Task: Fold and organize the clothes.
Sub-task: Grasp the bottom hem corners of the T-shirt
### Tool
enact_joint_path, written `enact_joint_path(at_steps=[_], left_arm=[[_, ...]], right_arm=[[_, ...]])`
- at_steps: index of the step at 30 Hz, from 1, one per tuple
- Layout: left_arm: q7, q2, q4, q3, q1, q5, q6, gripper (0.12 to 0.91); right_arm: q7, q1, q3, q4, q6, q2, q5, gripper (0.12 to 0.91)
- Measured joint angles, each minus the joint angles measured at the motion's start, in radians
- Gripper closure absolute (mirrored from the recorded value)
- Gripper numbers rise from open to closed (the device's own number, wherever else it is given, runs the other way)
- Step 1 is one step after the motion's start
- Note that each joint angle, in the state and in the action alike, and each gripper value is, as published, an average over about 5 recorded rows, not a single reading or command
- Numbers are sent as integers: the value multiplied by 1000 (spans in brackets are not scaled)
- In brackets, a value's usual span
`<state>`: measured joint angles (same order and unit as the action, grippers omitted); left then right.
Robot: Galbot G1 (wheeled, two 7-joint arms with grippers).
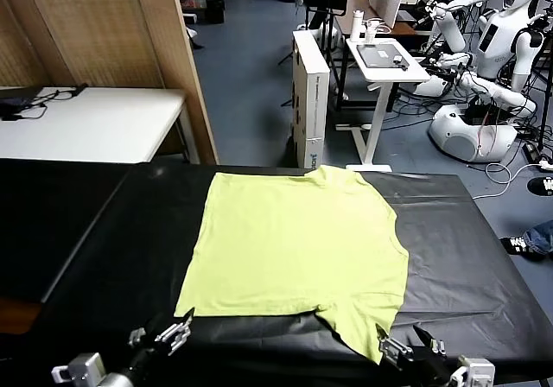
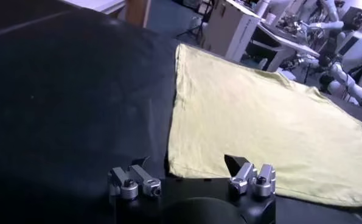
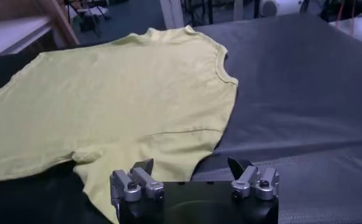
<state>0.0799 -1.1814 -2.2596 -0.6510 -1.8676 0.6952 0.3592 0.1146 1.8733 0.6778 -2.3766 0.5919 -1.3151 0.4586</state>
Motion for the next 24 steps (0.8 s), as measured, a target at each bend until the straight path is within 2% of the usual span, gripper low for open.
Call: enact_joint_path(at_steps=[11, 24], left_arm=[[4, -13, 41, 7, 1, -6, -12, 126], [5, -18, 47, 6, -8, -3, -23, 250]], right_arm=[[-6, -11, -33, 26, -13, -7, -40, 118], [-9, 2, -39, 31, -13, -8, -48, 129]])
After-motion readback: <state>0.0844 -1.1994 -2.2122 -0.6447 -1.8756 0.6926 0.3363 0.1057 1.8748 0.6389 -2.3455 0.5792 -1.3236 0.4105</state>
